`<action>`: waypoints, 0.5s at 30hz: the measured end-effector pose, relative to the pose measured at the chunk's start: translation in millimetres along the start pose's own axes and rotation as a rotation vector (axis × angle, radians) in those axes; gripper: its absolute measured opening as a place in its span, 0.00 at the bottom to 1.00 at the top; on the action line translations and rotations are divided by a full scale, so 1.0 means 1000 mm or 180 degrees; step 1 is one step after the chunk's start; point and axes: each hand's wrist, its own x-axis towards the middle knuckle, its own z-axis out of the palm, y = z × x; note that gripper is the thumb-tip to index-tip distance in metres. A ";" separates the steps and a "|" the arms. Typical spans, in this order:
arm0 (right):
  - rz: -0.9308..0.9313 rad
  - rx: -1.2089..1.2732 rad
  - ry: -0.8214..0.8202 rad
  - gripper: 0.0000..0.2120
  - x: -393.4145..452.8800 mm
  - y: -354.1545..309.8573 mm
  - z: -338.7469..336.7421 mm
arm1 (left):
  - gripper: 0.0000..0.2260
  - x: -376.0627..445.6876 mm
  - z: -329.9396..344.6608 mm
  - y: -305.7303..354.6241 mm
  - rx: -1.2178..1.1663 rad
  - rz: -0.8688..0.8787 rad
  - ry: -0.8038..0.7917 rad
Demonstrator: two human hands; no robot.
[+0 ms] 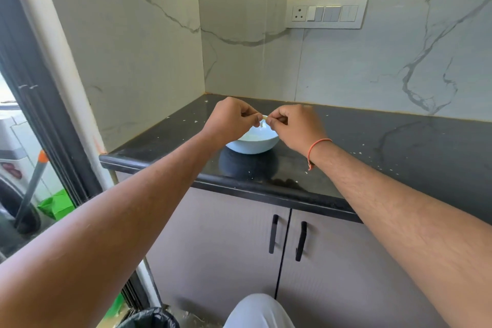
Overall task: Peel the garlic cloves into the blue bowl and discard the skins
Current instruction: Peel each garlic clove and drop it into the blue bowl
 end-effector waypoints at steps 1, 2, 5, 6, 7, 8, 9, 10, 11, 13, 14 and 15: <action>0.0007 -0.0086 0.0006 0.05 0.001 0.000 0.001 | 0.08 0.001 0.000 -0.001 0.0067 -0.0037 -0.0037; 0.0027 -0.0139 -0.0002 0.04 0.001 0.000 0.002 | 0.07 0.001 0.001 -0.001 0.0167 -0.0067 -0.0083; 0.0072 -0.0213 -0.0106 0.04 -0.002 0.001 -0.002 | 0.04 0.000 0.003 -0.001 0.0474 -0.0106 -0.0188; 0.0087 -0.0202 -0.0107 0.05 -0.004 0.002 -0.004 | 0.04 -0.001 0.004 -0.002 0.0542 -0.0096 -0.0202; 0.0100 -0.0196 -0.0089 0.05 -0.007 0.004 -0.007 | 0.03 -0.001 0.005 -0.002 0.0590 -0.0086 -0.0198; 0.0109 -0.0200 -0.0080 0.05 -0.010 0.006 -0.010 | 0.02 -0.002 0.006 -0.002 0.0626 -0.0074 -0.0186; 0.0114 -0.0220 -0.0078 0.05 -0.013 0.009 -0.014 | 0.02 -0.002 0.007 -0.001 0.0644 -0.0065 -0.0181; 0.0114 -0.0247 -0.0078 0.05 -0.017 0.012 -0.019 | 0.03 -0.002 0.009 0.000 0.0661 -0.0043 -0.0168; 0.0121 -0.0276 -0.0081 0.05 -0.021 0.016 -0.025 | 0.04 -0.002 0.012 0.003 0.0676 -0.0019 -0.0154; 0.0159 -0.0307 -0.0116 0.06 -0.030 0.024 -0.038 | 0.06 -0.004 0.017 0.012 0.0734 0.0110 -0.0132; 0.0193 -0.0323 -0.0132 0.06 -0.034 0.030 -0.045 | 0.07 -0.004 0.021 0.019 0.0773 0.0227 -0.0135; 0.0228 -0.0356 -0.0147 0.07 -0.038 0.035 -0.052 | 0.08 -0.004 0.025 0.025 0.0815 0.0361 -0.0148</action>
